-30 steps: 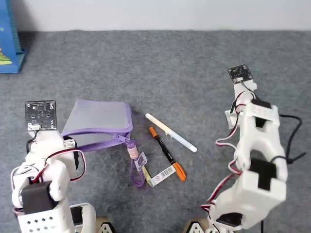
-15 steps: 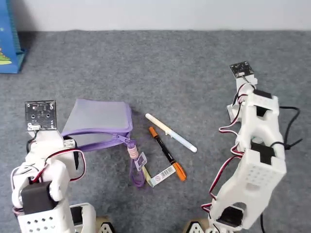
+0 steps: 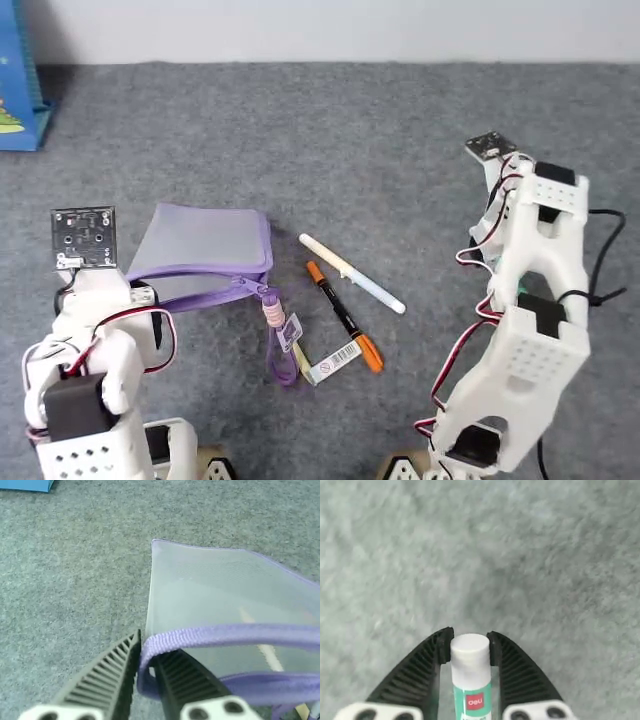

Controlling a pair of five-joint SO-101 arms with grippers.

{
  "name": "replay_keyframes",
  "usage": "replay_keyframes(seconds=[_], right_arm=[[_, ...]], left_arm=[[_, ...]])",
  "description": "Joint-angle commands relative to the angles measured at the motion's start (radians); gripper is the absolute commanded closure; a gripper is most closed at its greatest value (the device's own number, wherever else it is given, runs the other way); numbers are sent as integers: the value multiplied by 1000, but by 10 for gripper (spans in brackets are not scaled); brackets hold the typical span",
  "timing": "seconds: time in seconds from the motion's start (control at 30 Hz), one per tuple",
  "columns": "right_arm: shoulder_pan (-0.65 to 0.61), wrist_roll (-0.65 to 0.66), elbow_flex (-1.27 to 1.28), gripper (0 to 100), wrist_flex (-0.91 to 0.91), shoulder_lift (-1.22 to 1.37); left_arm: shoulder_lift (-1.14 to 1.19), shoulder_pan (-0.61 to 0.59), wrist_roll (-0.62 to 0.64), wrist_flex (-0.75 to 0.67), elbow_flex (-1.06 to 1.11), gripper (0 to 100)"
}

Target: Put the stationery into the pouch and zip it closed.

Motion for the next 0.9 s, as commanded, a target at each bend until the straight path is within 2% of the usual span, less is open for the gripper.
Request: replay_keyframes(seconds=[0.0, 0.13, 0.27, 0.53, 0.87], right_arm=[[-30, 11, -58, 991, 128, -120], [-110, 3, -57, 991, 292, -246], [-209, -2, -52, 990, 441, -355], [-317, -284, -5, 990, 437, -602], [-452, -428, -2, 990, 429, -946]], left_arm=[[12, 0, 6, -21, -1, 988], [12, 8, 6, -26, -2, 988], [14, 74, 6, -25, -13, 988], [20, 94, 6, -5, -94, 988], [371, 92, 11, 103, -386, 988]])
